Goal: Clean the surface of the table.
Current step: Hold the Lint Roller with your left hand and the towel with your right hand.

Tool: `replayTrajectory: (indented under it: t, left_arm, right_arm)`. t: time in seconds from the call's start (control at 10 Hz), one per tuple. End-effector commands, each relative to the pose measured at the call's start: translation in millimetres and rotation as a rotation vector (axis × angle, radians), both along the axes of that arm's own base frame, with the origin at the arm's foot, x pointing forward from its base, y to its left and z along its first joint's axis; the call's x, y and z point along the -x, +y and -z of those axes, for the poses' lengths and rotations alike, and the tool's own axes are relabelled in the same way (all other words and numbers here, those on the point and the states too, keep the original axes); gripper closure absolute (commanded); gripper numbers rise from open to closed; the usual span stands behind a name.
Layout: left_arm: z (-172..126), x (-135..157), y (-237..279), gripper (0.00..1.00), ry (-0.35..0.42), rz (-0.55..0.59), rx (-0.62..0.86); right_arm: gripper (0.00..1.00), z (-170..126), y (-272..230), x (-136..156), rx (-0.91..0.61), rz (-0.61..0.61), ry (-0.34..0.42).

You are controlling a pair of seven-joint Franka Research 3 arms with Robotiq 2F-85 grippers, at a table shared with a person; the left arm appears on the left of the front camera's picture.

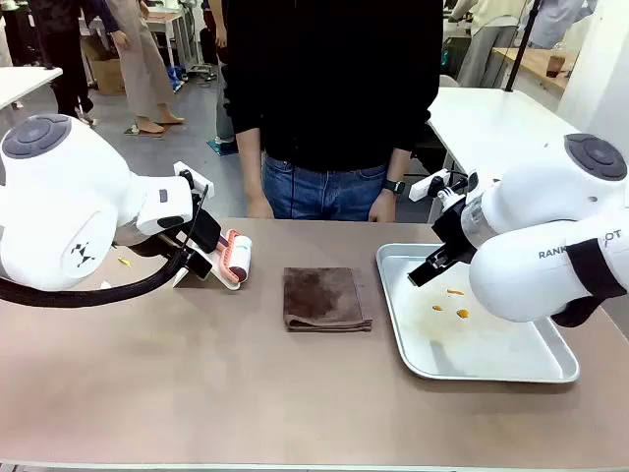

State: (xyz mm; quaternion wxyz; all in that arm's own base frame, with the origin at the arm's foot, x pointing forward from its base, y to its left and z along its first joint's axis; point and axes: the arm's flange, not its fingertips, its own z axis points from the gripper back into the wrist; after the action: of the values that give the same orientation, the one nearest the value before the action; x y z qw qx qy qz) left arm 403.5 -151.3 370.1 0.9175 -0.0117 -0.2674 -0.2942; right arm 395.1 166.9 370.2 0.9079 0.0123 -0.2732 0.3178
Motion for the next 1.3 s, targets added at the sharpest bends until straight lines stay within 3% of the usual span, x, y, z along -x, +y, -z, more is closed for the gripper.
replayTrajectory:
  t: [0.0, 1.2]
  left_arm:
    - [0.0, 0.0, 0.0, 0.00, 0.000, 0.000, 0.000]
    - [0.0, 0.0, 0.0, 0.00, 0.000, 0.000, 0.000]
  right_arm:
    - [0.00, -0.5, 0.0, 0.0, 0.000, 0.000, -0.001]
    - [0.00, -0.5, 0.0, 0.0, 0.000, 0.000, -0.001]
